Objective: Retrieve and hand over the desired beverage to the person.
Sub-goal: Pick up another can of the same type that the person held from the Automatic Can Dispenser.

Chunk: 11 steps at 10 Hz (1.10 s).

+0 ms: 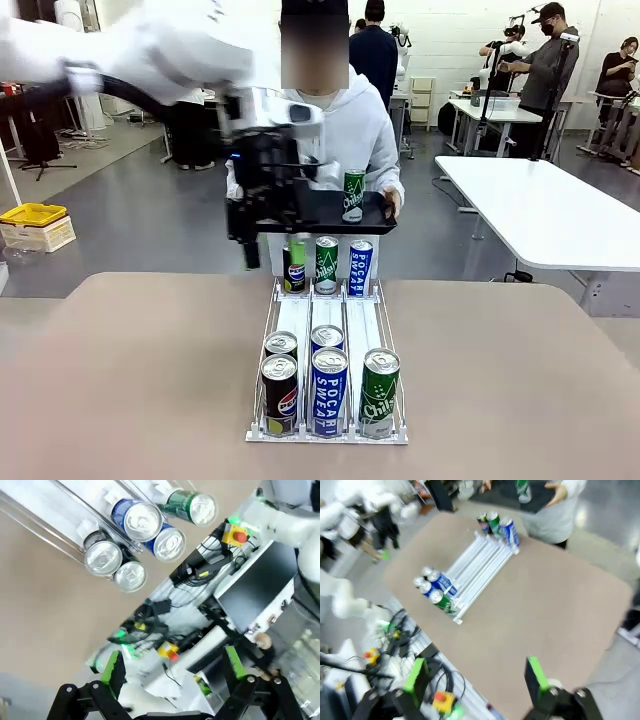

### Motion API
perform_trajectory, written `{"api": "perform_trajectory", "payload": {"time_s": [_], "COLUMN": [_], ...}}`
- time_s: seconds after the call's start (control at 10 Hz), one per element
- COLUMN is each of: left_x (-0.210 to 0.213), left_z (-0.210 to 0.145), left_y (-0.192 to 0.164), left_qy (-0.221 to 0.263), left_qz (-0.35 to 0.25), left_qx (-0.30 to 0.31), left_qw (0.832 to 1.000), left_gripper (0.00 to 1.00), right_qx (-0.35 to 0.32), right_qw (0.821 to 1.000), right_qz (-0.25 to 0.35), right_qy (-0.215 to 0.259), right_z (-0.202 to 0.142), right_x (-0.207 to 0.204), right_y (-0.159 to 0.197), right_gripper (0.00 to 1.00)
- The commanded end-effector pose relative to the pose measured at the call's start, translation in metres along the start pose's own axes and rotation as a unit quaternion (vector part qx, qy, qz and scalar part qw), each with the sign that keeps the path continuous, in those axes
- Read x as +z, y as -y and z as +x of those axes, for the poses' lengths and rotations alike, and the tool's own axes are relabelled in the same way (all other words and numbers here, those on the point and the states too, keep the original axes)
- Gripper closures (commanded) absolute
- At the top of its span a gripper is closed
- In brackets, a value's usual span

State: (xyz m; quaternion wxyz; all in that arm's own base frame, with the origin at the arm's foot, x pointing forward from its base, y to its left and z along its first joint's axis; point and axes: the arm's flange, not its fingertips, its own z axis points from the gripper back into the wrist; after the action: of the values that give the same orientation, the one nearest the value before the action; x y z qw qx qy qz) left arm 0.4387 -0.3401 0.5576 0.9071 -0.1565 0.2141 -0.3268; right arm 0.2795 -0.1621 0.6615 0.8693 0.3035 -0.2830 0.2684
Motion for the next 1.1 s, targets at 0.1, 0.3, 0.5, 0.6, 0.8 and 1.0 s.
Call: {"api": "perform_trajectory", "payload": {"time_s": [0.1, 0.3, 0.5, 0.6, 0.8, 1.0], "left_x": [0.04, 0.036, 0.027, 0.02, 0.007, 0.001], "left_z": [0.031, 0.031, 0.027, 0.026, 0.025, 0.017], "left_y": [0.029, 0.033, 0.036, 0.04, 0.05, 0.06], "left_qy": [0.017, 0.098, 0.182, 0.209, 0.273, 0.305], "left_qz": [0.002, 0.055, 0.111, 0.138, 0.191, 0.206], "left_qx": [0.093, 0.127, 0.128, 0.128, 0.115, 0.089], "left_qw": [0.995, 0.986, 0.969, 0.96, 0.936, 0.926], "left_gripper": [0.0, 0.0, 0.0, 0.0, 0.0, 0.0], "right_qx": [0.008, 0.008, 0.008, 0.008, 0.008, 0.008], "right_qw": [1.0, 1.0, 1.0, 1.0, 1.0, 1.0], "right_qz": [0.01, 0.01, 0.01, 0.01, 0.01, 0.01], "right_qy": [0.005, 0.005, 0.005, 0.005, 0.005, 0.005], "right_z": [0.0, 0.0, 0.0, 0.0, 0.0, 0.0], "right_x": [-0.001, -0.001, -0.001, -0.001, -0.001, -0.001], "right_y": [0.002, 0.002, 0.002, 0.002, 0.002, 0.002], "right_gripper": [0.0, 0.0, 0.0, 0.0, 0.0, 0.0]}}
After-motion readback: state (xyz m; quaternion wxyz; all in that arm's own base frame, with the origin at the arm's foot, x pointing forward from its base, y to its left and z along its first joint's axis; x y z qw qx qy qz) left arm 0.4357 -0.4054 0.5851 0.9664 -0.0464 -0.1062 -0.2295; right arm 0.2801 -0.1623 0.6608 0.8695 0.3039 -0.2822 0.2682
